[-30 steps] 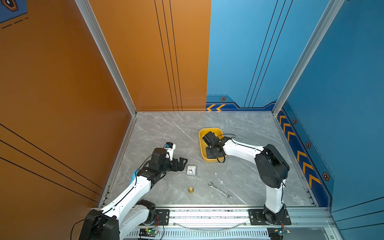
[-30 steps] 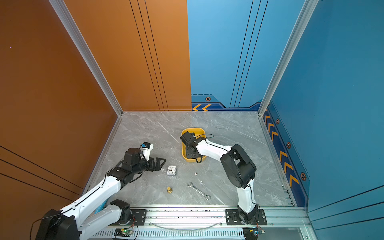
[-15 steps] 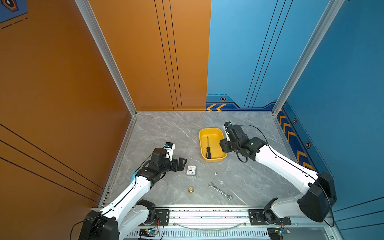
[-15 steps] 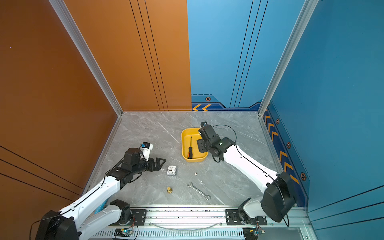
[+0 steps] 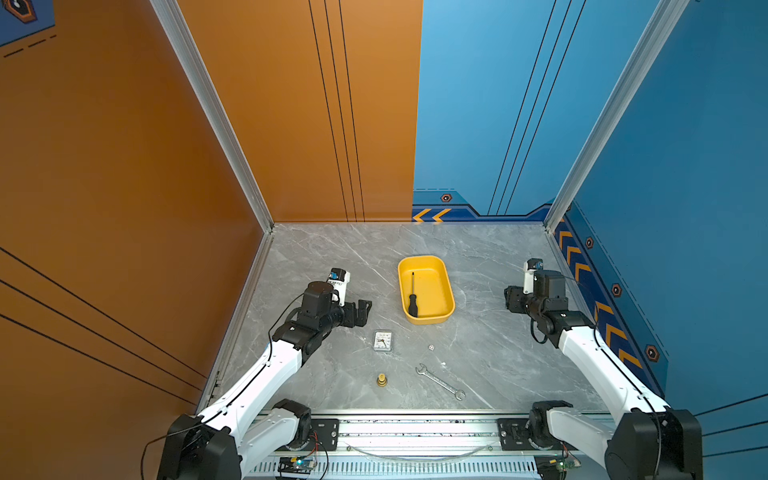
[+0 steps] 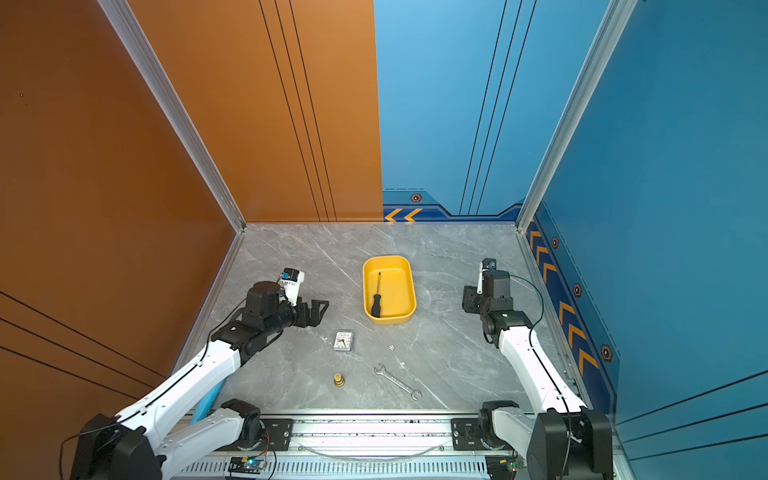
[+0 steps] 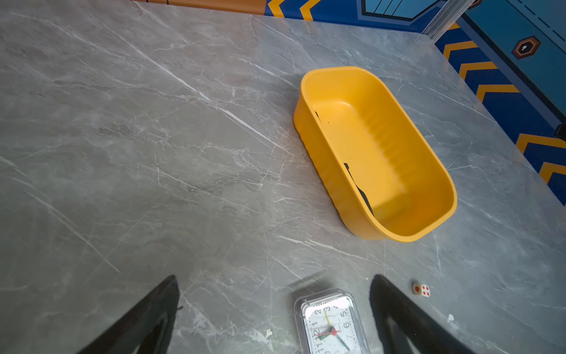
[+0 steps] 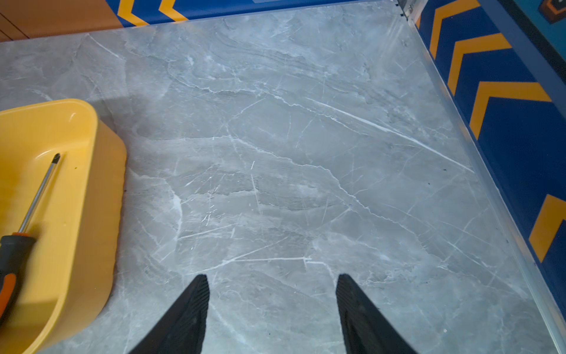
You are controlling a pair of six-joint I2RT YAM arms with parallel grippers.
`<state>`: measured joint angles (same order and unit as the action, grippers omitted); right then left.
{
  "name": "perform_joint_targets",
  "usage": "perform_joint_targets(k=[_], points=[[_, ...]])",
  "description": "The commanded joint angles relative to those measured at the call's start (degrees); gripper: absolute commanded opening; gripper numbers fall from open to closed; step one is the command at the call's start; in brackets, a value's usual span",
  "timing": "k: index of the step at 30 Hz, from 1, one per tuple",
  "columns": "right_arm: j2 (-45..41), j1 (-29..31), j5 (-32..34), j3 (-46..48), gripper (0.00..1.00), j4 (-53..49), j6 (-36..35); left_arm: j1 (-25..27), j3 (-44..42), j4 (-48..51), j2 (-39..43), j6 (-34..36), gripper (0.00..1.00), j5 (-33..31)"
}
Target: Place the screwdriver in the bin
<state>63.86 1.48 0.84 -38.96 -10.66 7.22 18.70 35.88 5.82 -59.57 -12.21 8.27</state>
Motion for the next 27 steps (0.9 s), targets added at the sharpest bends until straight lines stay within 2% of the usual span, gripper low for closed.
perform_joint_targets(k=[1,6,13,18,22,27], points=[[1.31,-1.84,-3.15,2.81,0.65,11.48,-1.19,-0.24,1.91,-2.91,-0.85,4.71,0.98,-3.21],[2.87,-3.46,-2.43,8.71,0.65,23.01,-3.12,-0.44,0.39,-7.1,-0.05,8.26,0.98,-8.33],[7.88,-3.94,-3.33,13.67,0.65,38.31,-1.51,-3.64,-5.83,-19.77,0.47,12.37,0.98,-14.17],[11.5,-3.94,-2.55,14.46,0.65,43.6,-1.72,-8.41,-7.51,-24.19,-1.95,13.12,0.98,-12.9],[14.29,-3.8,-2.32,17.09,0.65,51.88,-0.93,-12.1,-9.99,-30.99,-4.84,12.03,0.98,-9.89],[15.97,-3.42,-1.83,17.77,0.65,55.32,-1.6,-13.64,-10.42,-34.37,-8.67,12.31,0.98,-8.27]])
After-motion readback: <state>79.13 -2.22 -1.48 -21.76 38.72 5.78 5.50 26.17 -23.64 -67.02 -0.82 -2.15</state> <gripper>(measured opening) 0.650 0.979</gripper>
